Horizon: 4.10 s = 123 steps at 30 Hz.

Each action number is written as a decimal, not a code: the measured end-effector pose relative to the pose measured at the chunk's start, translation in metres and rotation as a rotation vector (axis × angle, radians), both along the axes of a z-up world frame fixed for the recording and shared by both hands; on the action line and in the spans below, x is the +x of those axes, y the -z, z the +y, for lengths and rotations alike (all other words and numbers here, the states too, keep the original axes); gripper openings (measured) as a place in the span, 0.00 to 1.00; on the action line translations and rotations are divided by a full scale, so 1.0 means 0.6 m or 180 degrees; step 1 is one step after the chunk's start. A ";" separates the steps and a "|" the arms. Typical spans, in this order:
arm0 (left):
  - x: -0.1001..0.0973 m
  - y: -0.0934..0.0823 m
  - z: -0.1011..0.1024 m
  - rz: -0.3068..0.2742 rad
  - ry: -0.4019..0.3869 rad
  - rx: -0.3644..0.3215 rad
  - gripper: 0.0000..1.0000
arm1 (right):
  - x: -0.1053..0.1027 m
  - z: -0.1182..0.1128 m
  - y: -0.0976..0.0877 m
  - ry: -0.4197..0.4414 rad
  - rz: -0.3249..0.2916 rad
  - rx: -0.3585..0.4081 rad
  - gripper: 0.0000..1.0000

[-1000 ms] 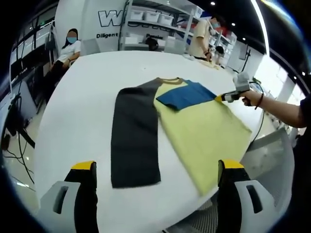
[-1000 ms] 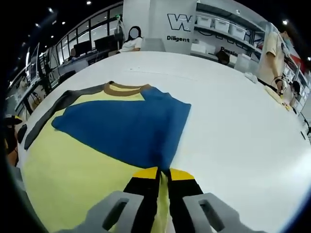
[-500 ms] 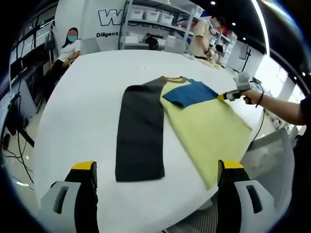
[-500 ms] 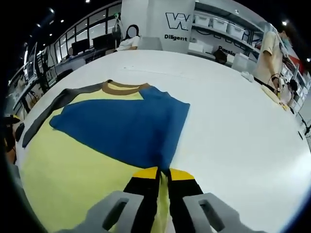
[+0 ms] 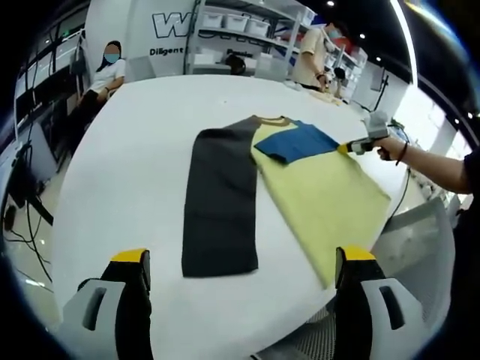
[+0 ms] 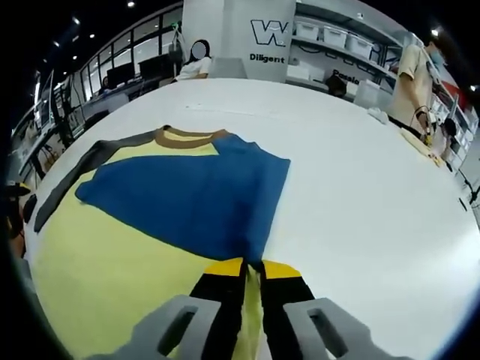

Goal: Fold the garment on the visible template until the final outline fits inside the template.

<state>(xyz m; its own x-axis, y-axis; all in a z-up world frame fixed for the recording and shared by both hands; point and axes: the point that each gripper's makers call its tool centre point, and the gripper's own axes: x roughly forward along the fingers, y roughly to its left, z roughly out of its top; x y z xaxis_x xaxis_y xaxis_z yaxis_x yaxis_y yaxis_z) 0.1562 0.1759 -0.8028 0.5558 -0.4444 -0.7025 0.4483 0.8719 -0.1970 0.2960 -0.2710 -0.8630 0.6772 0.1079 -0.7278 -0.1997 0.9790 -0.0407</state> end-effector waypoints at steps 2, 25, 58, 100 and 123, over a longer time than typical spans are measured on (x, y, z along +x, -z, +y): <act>0.000 0.000 0.001 0.0003 0.0000 0.0008 0.98 | -0.001 -0.001 0.000 0.0039 0.0002 0.0040 0.05; 0.005 -0.003 0.008 -0.0003 -0.0017 0.0032 0.98 | -0.024 0.101 -0.085 -0.0389 -0.0290 0.0592 0.95; 0.023 0.059 0.048 -0.0133 -0.0235 0.0303 0.56 | -0.139 0.157 -0.161 -0.0897 -0.0371 0.0534 0.91; 0.044 0.088 0.089 0.0031 -0.0223 0.0618 0.00 | -0.158 0.152 -0.198 -0.0832 -0.0505 0.0471 0.82; 0.132 0.079 0.212 0.0186 -0.0420 0.0844 0.00 | -0.171 0.166 -0.204 -0.0938 -0.0349 0.0525 0.90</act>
